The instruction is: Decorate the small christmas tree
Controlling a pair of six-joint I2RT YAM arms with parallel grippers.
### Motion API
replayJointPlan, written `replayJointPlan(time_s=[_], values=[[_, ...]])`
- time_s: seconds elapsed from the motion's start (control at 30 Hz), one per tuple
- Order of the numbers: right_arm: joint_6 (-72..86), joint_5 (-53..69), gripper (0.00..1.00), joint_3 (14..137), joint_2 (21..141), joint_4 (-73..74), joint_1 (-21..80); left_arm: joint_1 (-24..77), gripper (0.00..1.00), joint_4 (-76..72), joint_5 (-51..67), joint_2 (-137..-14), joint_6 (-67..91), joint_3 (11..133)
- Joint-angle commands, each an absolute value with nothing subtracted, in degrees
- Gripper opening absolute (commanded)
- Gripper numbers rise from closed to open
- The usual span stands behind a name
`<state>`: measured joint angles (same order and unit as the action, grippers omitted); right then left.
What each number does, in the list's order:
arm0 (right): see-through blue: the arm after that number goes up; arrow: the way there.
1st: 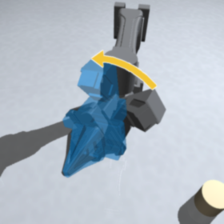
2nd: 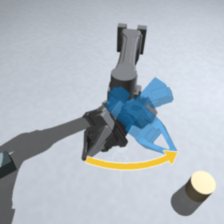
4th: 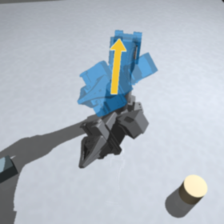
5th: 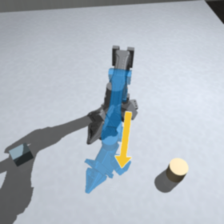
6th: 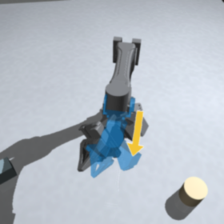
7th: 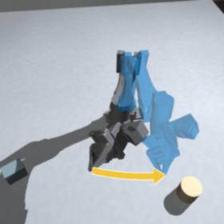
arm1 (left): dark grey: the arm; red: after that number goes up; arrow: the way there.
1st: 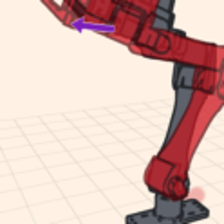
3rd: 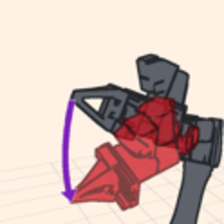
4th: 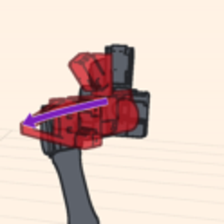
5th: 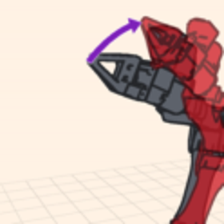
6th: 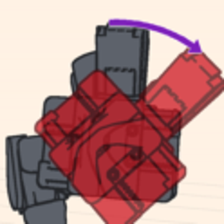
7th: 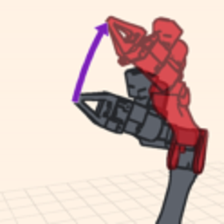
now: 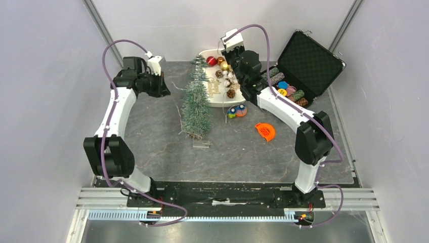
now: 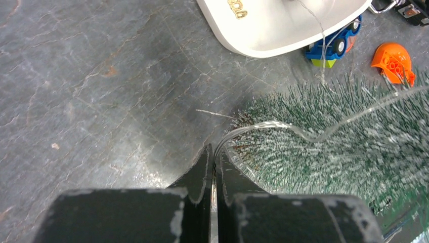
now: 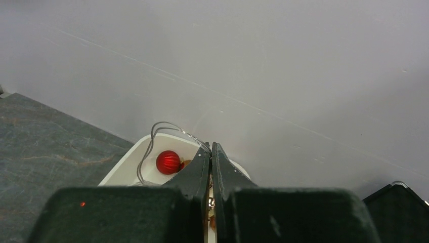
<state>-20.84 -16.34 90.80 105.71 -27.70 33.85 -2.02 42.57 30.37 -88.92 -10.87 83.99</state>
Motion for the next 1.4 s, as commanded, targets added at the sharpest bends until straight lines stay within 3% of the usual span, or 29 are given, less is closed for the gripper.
replayJointPlan(time_s=[0.0,0.07,0.17,0.27,0.77,1.0,1.37], values=[[-18.4,-12.5,0.00,94.4,106.6,-26.1,33.7,-0.7,0.02,40.4,30.8,-92.6,-9.0,87.3],[-16.3,-11.7,0.00,96.0,108.1,-26.1,33.7,-0.7,0.05,40.5,30.6,-93.7,-9.2,87.3],[-15.6,-12.6,0.00,97.5,109.6,-26.1,33.8,-0.7,0.38,41.6,31.1,-94.4,-10.8,86.6],[-15.9,-16.1,0.00,97.5,109.9,-26.0,33.6,-0.7,0.51,43.4,31.8,-93.3,-13.8,85.9],[-11.9,-25.2,0.00,110.1,118.1,-18.8,31.7,-0.8,0.78,49.8,39.6,-86.3,-22.7,86.2],[-12.4,-26.9,0.00,104.8,115.0,-17.7,28.9,-0.8,0.82,50.0,40.1,-86.4,-21.5,87.9],[-18.2,-27.8,0.00,87.2,100.3,-17.4,25.4,-0.8,0.84,50.2,41.2,-80.9,-21.5,87.2]])
